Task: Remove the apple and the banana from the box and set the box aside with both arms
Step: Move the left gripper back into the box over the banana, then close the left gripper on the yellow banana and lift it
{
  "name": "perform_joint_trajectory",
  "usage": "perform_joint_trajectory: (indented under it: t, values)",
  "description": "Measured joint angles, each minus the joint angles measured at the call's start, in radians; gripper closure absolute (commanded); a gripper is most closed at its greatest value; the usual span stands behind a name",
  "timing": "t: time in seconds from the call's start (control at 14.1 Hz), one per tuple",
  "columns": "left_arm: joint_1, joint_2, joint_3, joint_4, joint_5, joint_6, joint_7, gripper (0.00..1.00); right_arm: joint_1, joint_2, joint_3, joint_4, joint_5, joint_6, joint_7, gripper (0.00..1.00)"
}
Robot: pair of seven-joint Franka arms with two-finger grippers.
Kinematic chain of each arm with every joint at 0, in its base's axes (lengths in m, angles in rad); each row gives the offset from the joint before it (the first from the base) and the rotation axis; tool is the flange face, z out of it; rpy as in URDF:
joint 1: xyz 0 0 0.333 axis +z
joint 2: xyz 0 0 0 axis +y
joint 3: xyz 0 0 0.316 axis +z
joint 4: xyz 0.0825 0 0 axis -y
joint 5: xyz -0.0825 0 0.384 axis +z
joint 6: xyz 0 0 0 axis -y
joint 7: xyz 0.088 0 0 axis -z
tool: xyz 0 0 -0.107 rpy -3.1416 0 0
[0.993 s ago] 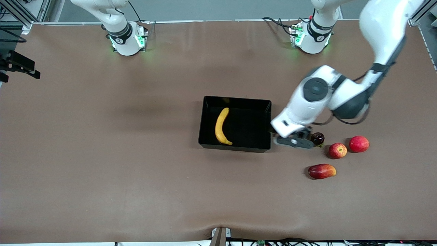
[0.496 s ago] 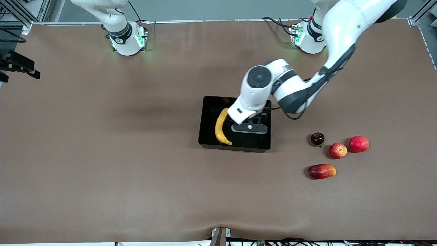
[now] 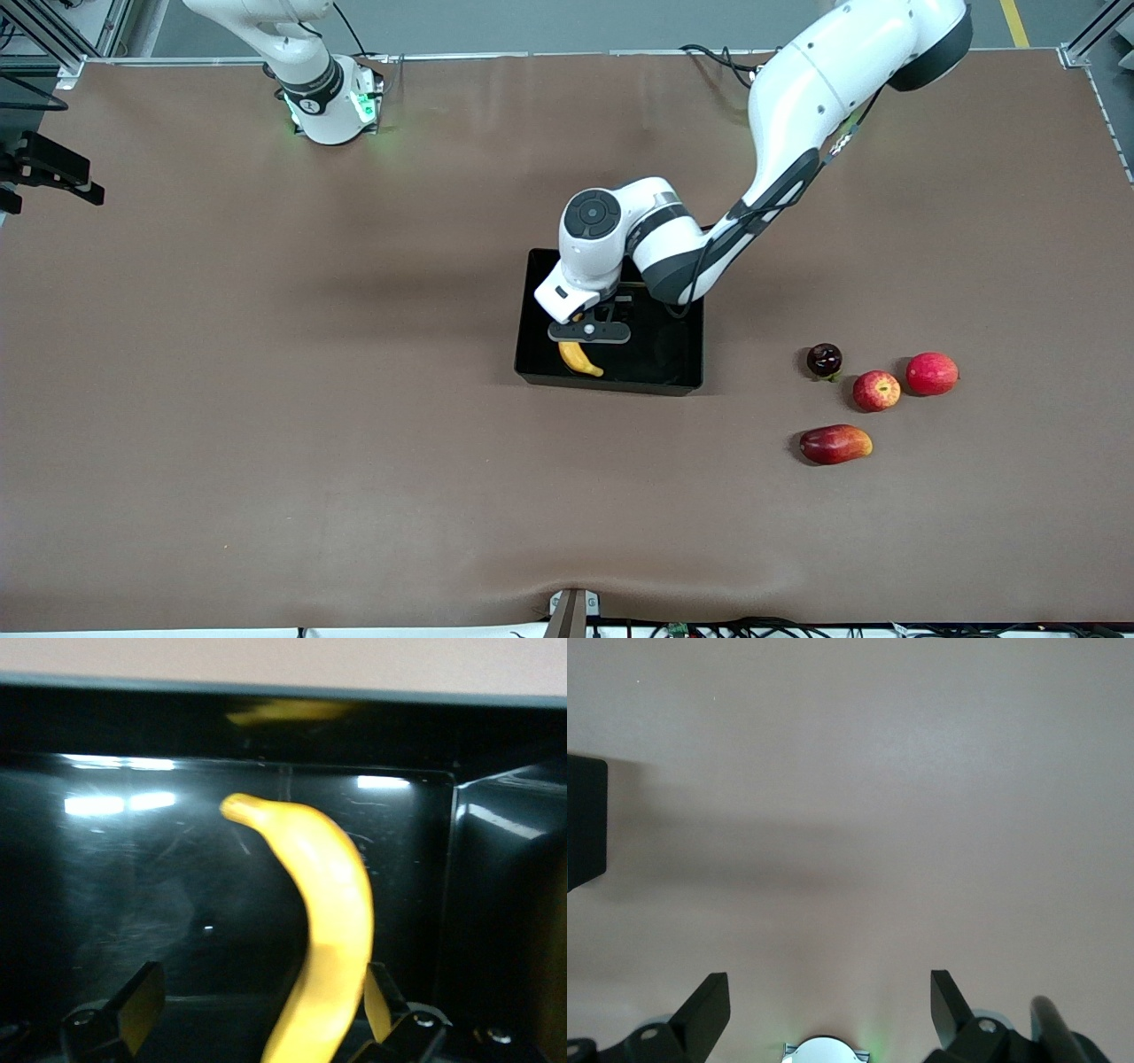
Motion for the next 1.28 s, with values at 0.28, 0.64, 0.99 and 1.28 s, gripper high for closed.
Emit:
perform_joint_trajectory:
  t: [0.28,0.64,0.99,1.28]
  values:
    - [-0.063,0.044,0.053,0.003,0.0,0.067,-0.06,0.0,0.0,0.0,0.0,0.0,0.0,0.0,0.0,0.0]
    - [-0.128,0.085,0.114,0.009,0.0,0.101,-0.085,1.0,0.0,0.0,0.0,0.0,0.0,0.0,0.0,0.0]
    - [-0.129,0.077,0.112,0.03,0.0,0.098,-0.085,1.0,0.0,0.0,0.0,0.0,0.0,0.0,0.0,0.0]
    - [-0.124,0.048,0.113,0.044,0.0,0.067,-0.085,1.0,0.0,0.0,0.0,0.0,0.0,0.0,0.0,0.0]
